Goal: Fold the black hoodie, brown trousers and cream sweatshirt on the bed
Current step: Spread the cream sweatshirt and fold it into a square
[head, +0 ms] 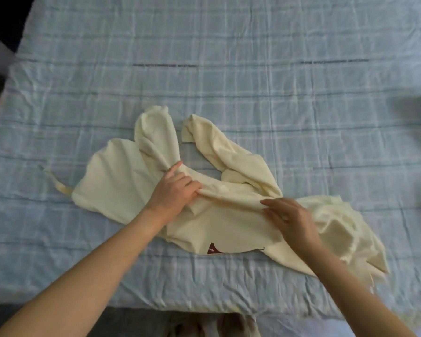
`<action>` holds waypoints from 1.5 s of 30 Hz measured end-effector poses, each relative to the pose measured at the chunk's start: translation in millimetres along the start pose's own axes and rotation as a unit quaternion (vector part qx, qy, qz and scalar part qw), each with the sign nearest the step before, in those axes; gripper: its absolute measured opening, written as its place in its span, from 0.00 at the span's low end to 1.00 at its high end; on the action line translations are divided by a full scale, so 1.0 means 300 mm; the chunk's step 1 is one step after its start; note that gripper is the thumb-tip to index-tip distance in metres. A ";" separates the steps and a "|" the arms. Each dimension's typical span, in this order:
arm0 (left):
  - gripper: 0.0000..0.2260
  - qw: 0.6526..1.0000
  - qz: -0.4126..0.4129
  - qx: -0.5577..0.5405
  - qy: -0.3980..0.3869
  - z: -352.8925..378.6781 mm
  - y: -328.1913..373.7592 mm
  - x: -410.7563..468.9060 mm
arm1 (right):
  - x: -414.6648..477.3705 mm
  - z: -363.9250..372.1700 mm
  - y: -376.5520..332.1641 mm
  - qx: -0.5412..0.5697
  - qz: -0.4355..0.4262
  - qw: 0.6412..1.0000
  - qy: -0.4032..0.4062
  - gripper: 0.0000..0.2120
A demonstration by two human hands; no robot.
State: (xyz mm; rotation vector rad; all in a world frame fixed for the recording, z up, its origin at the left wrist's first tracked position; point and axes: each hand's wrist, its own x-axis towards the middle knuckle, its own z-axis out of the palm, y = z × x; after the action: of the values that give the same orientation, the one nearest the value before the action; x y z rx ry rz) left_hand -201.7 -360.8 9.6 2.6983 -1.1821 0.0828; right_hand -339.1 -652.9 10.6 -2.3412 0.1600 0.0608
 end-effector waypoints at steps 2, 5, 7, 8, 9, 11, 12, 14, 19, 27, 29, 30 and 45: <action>0.07 1.000 0.024 -0.005 -0.003 -0.047 0.031 -0.113 | -0.099 0.012 -0.035 0.020 0.003 0.999 -0.029 0.10; 0.09 0.999 0.032 -0.019 -0.037 -0.096 0.097 -0.260 | -0.249 0.047 -0.066 0.006 0.025 0.997 -0.070 0.10; 0.12 0.992 0.045 -0.047 -0.108 -0.111 0.153 -0.356 | -0.337 0.080 -0.081 -0.020 0.031 0.996 -0.078 0.10; 0.13 0.983 0.051 -0.057 -0.170 -0.110 0.184 -0.394 | -0.379 0.098 -0.085 -0.038 0.022 0.996 -0.083 0.10; 0.15 0.971 0.055 -0.059 -0.227 -0.099 0.210 -0.425 | -0.418 0.120 -0.089 -0.058 0.006 0.994 -0.097 0.10; 0.14 0.928 0.056 -0.035 -0.366 -0.089 0.252 -0.459 | -0.475 0.160 -0.114 -0.098 0.001 0.979 -0.177 0.09; 0.15 0.911 0.027 -0.045 -0.410 -0.077 0.267 -0.464 | -0.486 0.174 -0.128 -0.103 0.021 0.972 -0.210 0.09; 0.15 0.916 -0.008 -0.108 -0.387 -0.061 0.257 -0.437 | -0.454 0.177 -0.141 -0.063 0.061 0.981 -0.175 0.11; 0.14 0.975 -0.081 -0.181 -0.101 0.024 0.112 -0.084 | -0.082 0.121 -0.041 -0.064 0.088 0.994 0.023 0.22; 0.15 0.955 -0.163 -0.113 -0.222 0.247 -0.068 0.057 | 0.151 0.191 0.191 -0.050 0.202 0.977 -0.051 0.28; 0.13 0.953 -0.188 -0.179 -0.156 0.208 -0.079 0.047 | 0.146 0.155 0.170 0.026 0.195 0.980 0.016 0.26; 0.12 0.950 -0.197 -0.200 -0.139 0.179 -0.090 0.054 | 0.160 0.119 0.157 0.037 0.191 0.980 0.043 0.25; 0.17 0.967 -0.200 -0.122 0.102 -0.076 -0.283 0.796 | 0.979 -0.425 -0.039 -0.092 0.069 0.977 0.181 0.22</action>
State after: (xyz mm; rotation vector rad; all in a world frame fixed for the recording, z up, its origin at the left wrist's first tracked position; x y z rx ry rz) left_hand 23.4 -472.5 49.7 2.5734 -0.5376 0.1408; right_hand -47.2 -764.4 81.0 -2.5036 0.5158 -0.2978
